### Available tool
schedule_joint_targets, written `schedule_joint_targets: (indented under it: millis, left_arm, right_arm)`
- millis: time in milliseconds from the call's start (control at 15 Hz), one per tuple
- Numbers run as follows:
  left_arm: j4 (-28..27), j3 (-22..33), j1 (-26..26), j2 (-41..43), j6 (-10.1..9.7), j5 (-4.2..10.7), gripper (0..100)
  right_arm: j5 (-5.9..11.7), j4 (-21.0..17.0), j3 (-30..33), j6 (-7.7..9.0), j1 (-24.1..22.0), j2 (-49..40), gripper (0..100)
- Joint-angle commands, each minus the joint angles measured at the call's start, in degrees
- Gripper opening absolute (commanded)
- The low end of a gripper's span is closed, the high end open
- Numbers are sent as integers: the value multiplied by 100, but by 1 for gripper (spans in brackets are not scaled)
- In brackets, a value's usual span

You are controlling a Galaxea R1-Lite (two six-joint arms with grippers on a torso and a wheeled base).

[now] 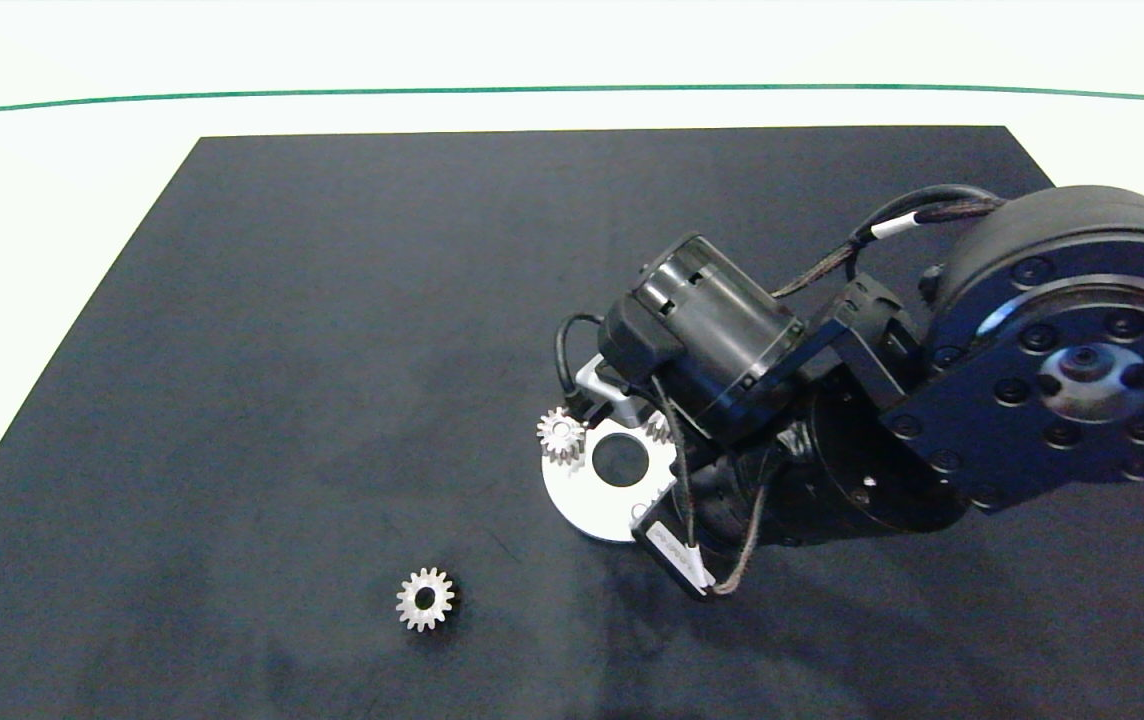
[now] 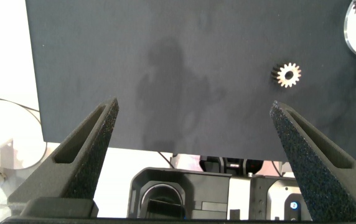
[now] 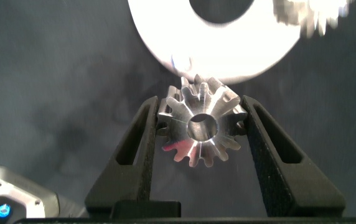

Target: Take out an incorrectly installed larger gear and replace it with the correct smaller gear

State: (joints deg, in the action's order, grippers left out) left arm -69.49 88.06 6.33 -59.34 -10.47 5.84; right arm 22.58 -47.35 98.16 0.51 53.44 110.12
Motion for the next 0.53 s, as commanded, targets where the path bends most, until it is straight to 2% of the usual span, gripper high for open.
schedule_joint_targets:
  millis: [67,400,533]
  left_arm:
    - [-39,0,0,2,-8,5,100]
    - [-39,0,0,2,-8,5,100]
    - [-39,0,0,2,-8,5,100]
  right_arm:
    - [36,-11,-675,-245,-71,-676,0]
    - [36,77,-1756,-306,-115,-1546,0]
    - [45,560,-2336,-420,-141,-1854,0]
